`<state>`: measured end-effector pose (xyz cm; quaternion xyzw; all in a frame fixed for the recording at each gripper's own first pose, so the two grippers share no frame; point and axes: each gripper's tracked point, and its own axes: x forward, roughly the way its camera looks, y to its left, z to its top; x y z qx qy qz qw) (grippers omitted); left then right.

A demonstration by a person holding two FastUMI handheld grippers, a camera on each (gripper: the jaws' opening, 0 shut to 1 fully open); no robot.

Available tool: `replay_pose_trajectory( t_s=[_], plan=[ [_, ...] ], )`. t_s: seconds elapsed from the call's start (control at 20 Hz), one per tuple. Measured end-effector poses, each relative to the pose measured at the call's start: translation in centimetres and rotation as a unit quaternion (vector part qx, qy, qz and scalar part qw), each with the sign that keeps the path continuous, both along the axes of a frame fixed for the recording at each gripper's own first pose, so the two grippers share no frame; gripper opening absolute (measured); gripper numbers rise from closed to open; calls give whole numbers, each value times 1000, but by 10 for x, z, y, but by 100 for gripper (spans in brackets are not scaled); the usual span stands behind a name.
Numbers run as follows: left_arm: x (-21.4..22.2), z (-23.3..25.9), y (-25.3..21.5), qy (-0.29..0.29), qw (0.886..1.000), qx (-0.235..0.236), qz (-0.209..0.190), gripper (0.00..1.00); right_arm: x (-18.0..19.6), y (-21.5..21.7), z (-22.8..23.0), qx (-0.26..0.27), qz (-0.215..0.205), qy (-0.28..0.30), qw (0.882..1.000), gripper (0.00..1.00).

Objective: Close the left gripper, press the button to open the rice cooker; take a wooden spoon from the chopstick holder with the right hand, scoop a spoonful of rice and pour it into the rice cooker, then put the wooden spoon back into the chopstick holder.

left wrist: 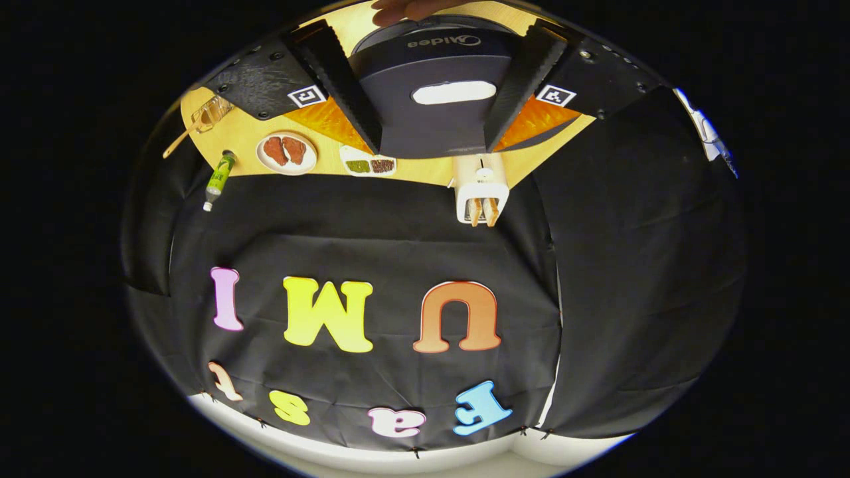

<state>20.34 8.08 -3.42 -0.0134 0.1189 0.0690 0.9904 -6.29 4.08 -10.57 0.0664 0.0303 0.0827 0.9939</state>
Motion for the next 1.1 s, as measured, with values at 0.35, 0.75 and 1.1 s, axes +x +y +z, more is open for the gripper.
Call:
replay_pose_trajectory(
  t_s=[0.35, 0.75, 1.1],
  plan=[
    [-17, -40, -4, 7, 1000, -12, -1, 99, -13, -5, 16, 12, -7, -7, 1000, 100],
    [-46, -84, -13, 63, 998, -4, 15, 100, -24, 3, 29, 6, 2, -26, 1000, 100],
    [-60, -87, -15, 41, 999, -1, 15, 100, -24, 5, 28, 5, 2, -25, 1000, 99]
  ],
)
